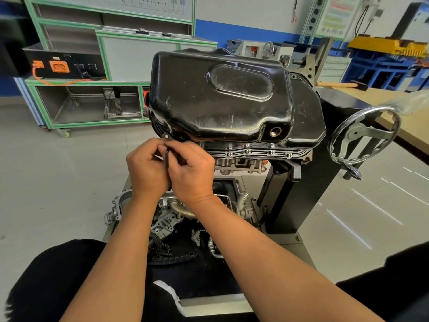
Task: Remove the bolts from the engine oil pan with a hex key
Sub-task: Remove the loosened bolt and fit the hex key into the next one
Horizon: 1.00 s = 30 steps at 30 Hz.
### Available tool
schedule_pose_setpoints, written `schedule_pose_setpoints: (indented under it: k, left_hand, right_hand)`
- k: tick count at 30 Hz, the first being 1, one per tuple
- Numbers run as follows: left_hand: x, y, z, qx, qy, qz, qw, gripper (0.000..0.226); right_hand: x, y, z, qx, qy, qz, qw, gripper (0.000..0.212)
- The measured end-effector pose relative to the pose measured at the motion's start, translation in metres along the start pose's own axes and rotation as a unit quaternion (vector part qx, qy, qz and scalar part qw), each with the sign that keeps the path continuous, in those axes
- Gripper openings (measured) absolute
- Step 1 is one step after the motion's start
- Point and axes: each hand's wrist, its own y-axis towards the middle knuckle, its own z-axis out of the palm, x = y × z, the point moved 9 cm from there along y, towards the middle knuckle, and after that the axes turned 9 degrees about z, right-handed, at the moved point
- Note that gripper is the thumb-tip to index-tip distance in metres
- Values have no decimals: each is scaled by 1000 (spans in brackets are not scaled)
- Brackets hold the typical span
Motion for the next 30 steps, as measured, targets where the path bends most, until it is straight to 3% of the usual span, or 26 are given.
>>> schedule_pose_setpoints:
  k: [9,13,16,20,30]
  left_hand:
    - [0,-2,8,51,-57,-16,997,29]
    - [9,1,6,12,-37,-48,998,29]
    - [11,3,5,-10,-80,-65,995,23]
    - [7,-1,8,22,-95,-62,993,27]
    - [1,3,3,7,22,-11,1000,22]
  right_hand:
    - [-4,-4,-4,6,-6,7,1000,15]
    - [0,-3,-6,4,8,-4,1000,14]
    - [4,-3,-4,9,13,-13,1000,15]
    - [0,-2,-5,7,7,-14,1000,12]
    - [0,-3,-5,-7,24,3,1000,13]
